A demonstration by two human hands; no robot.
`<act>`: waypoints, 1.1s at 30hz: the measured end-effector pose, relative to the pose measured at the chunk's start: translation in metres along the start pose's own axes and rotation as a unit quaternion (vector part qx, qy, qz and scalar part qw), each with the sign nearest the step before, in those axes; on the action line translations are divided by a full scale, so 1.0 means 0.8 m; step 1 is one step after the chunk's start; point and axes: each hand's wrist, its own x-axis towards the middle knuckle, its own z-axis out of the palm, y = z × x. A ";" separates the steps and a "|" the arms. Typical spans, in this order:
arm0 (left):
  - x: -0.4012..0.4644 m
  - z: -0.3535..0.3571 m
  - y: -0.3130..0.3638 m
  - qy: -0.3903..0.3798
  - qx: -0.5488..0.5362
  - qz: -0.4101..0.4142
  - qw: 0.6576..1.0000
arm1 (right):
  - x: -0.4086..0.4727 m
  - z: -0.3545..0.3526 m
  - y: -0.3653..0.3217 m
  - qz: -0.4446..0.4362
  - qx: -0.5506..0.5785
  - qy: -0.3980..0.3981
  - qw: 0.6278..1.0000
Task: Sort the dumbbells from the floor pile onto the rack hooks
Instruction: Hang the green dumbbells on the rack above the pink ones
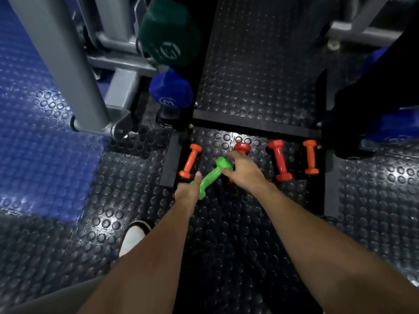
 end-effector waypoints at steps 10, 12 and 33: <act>0.031 0.022 -0.005 -0.042 -0.114 -0.058 0.991 | 0.061 0.030 0.010 -0.036 -0.125 -0.058 0.990; 0.029 0.025 -0.005 -0.021 -0.130 -0.055 0.990 | 0.062 0.028 0.013 -0.040 -0.119 -0.061 0.990; -0.084 -0.056 0.071 -0.004 -0.176 0.121 0.977 | -0.087 -0.099 -0.040 -0.014 0.246 -0.005 0.969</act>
